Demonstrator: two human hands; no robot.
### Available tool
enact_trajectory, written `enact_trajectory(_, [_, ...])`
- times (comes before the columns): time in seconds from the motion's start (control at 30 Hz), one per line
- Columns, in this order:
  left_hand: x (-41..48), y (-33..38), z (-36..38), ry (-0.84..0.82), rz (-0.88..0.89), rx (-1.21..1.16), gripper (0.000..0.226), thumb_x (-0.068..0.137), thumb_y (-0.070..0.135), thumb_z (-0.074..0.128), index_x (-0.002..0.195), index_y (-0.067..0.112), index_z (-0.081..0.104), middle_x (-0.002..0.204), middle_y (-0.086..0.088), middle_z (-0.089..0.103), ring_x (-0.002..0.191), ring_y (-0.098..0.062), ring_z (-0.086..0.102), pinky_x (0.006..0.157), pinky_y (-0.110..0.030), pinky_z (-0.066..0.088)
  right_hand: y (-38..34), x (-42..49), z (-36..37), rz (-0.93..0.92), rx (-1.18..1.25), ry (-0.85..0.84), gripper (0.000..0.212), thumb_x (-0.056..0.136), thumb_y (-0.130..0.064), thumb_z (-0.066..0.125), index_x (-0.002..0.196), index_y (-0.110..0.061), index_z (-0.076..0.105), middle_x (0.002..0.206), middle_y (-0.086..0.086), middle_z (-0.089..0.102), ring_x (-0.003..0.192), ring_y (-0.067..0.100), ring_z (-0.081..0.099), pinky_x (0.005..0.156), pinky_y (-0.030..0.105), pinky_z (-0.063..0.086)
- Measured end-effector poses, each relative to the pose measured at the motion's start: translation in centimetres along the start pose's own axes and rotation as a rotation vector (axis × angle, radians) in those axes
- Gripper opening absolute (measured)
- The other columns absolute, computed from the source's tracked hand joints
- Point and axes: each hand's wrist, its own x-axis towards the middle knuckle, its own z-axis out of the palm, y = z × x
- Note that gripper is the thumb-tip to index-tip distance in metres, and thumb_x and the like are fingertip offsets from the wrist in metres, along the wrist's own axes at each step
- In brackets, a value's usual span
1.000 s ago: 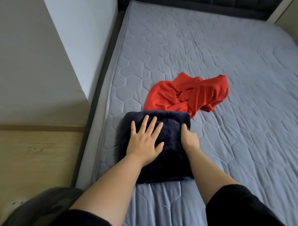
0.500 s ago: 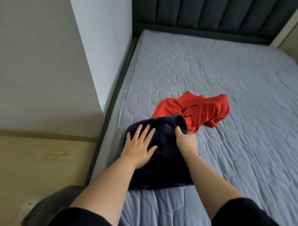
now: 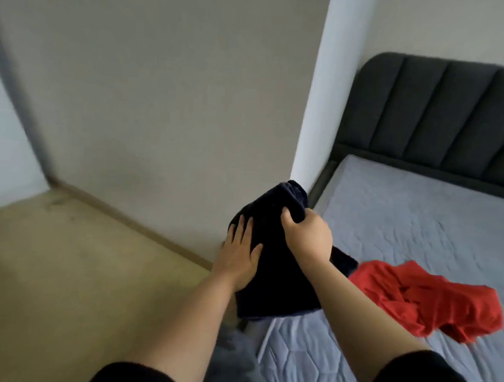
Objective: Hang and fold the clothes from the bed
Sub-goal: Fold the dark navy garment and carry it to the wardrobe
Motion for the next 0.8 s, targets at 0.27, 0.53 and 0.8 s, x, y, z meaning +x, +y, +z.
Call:
enact_trajectory(0.27, [-9.5, -18.6, -15.5, 0.289, -0.289, 0.142, 0.063, 0.1, 0.046, 0.017, 0.151, 0.022, -0.012, 0.16, 0.001, -0.013, 0.147, -0.02, -0.007, 0.119, -0.038, 0.014, -20.5, -8.1, 13.9, -0.241, 0.236, -0.315, 0.043, 0.083, -0.058, 0.046, 0.069, -0.018, 0.055, 0.06, -0.002, 0.06, 0.057, 0.018, 0.059, 0.056, 0.032, 0.049])
enact_trajectory(0.53, [-17.6, -39.4, -20.8, 0.296, -0.539, 0.228, 0.064, 0.095, 0.052, 0.009, 0.151, 0.027, -0.006, 0.16, -0.001, -0.009, 0.147, -0.022, -0.006, 0.12, -0.04, 0.005, -31.1, -17.9, 33.6, -0.075, 0.327, -0.657, 0.044, 0.085, -0.051, 0.047, 0.059, -0.016, 0.048, 0.053, 0.0, 0.052, 0.05, 0.019, 0.054, 0.048, 0.026, 0.04])
enact_trajectory(0.8, [-20.0, -54.0, -17.0, 0.128, -0.783, 0.149, 0.06, 0.101, 0.044, 0.016, 0.152, 0.021, -0.005, 0.16, -0.005, -0.007, 0.147, -0.024, -0.005, 0.119, -0.041, 0.006, -33.3, -24.0, 50.4, -0.024, 0.202, -0.862, 0.046, 0.087, -0.048, 0.051, 0.052, -0.02, 0.043, 0.044, -0.006, 0.041, 0.04, 0.014, 0.041, 0.044, 0.025, 0.031])
